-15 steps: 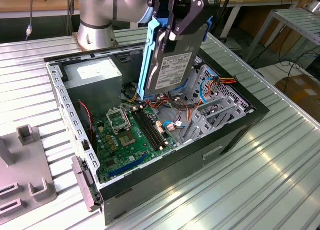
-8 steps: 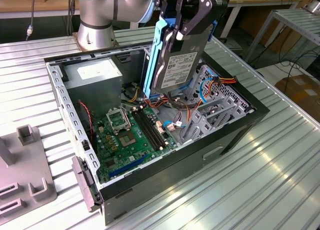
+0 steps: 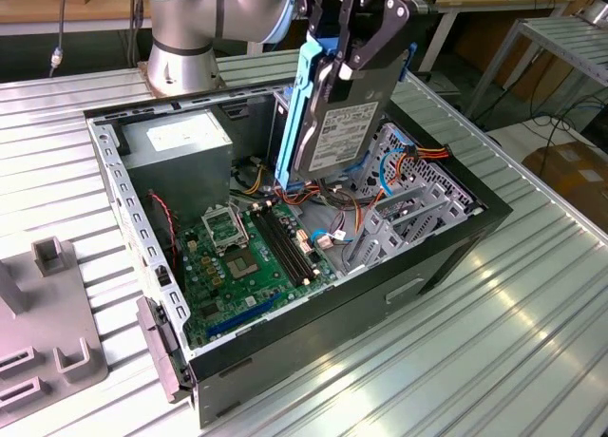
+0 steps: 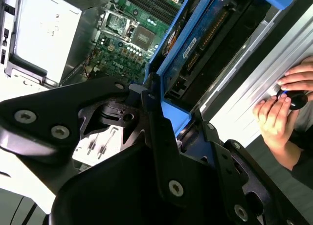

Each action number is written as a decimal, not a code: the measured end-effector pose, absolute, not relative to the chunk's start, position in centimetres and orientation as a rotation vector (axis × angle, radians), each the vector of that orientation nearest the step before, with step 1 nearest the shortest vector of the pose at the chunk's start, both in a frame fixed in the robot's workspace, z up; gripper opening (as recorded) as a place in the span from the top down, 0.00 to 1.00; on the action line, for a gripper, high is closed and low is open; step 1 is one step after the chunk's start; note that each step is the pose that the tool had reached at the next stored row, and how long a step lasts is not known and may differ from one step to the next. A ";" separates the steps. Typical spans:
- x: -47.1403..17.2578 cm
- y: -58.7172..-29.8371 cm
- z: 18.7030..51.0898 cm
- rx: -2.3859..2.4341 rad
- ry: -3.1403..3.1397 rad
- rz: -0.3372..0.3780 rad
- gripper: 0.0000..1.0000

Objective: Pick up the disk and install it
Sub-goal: 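Insert the disk into the insertion slot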

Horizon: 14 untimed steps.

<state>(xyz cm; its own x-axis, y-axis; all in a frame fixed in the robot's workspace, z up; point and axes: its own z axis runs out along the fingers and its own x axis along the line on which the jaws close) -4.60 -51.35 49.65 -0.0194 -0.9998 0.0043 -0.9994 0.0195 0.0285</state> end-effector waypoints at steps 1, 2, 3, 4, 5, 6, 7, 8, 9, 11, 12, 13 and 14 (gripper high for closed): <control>-4.4 -51.5 49.6 2.184 -2.226 -0.027 0.63; -4.0 -51.7 49.5 2.184 -2.226 -0.027 0.63; -3.5 -51.9 49.4 2.184 -2.227 -0.027 0.63; -3.1 -52.0 49.3 2.183 -2.226 -0.027 0.63; -2.9 -52.1 49.3 2.183 -2.226 -0.026 0.63; -2.8 -52.2 49.2 2.183 -2.226 -0.024 0.63; -2.7 -52.3 49.1 2.184 -2.227 -0.021 0.63; -2.6 -52.5 49.0 2.185 -2.227 -0.018 0.63; -2.6 -52.6 49.0 2.185 -2.228 -0.015 0.63; -2.5 -52.7 48.9 2.185 -2.228 -0.005 0.63; -2.4 -52.7 48.9 2.184 -2.227 -0.002 0.63; -2.1 -52.8 48.8 2.184 -2.227 -0.001 0.63; -1.7 -52.8 48.7 2.184 -2.227 -0.001 0.63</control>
<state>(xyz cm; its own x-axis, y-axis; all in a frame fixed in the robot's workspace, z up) -1.70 -52.76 48.71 -0.0195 -0.9997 0.0159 -0.9997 0.0198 0.0161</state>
